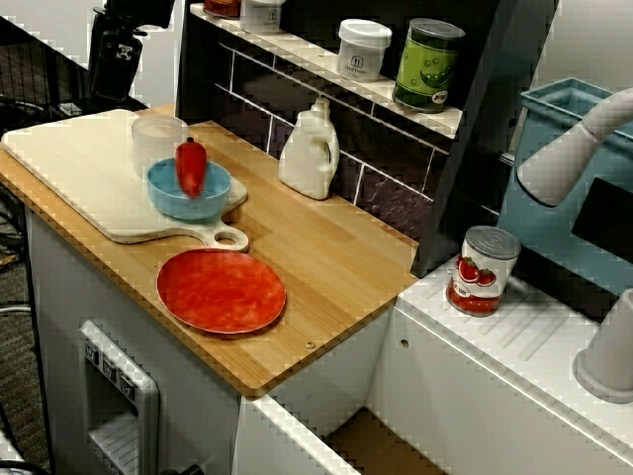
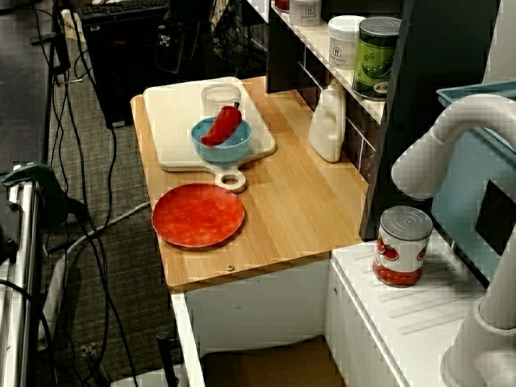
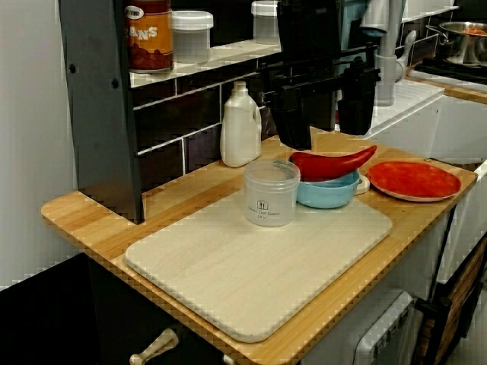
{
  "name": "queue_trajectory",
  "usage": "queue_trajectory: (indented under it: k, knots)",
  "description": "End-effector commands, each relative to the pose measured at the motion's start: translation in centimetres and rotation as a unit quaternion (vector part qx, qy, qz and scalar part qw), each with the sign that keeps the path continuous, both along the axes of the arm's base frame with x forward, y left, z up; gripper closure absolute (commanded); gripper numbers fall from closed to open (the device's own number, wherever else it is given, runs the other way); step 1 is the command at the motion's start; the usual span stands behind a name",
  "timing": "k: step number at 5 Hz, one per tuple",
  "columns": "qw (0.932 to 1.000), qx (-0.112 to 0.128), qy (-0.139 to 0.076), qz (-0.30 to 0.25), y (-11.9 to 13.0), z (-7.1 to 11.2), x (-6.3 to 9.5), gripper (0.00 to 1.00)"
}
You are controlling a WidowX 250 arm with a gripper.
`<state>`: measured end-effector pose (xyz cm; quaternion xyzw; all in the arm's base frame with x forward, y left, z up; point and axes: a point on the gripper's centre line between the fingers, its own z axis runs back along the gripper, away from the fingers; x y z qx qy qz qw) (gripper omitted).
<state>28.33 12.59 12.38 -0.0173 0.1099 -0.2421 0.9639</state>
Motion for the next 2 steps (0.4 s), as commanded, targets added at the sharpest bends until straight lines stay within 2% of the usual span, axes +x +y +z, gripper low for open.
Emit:
queue_trajectory:
  k: [1, 2]
  knots:
    - [0.9993, 0.000, -0.034, -0.016, -0.40, 2.27, -1.13, 0.00]
    - [0.9991, 0.000, -0.038, -0.017, -0.50, 2.32, -1.47, 0.00]
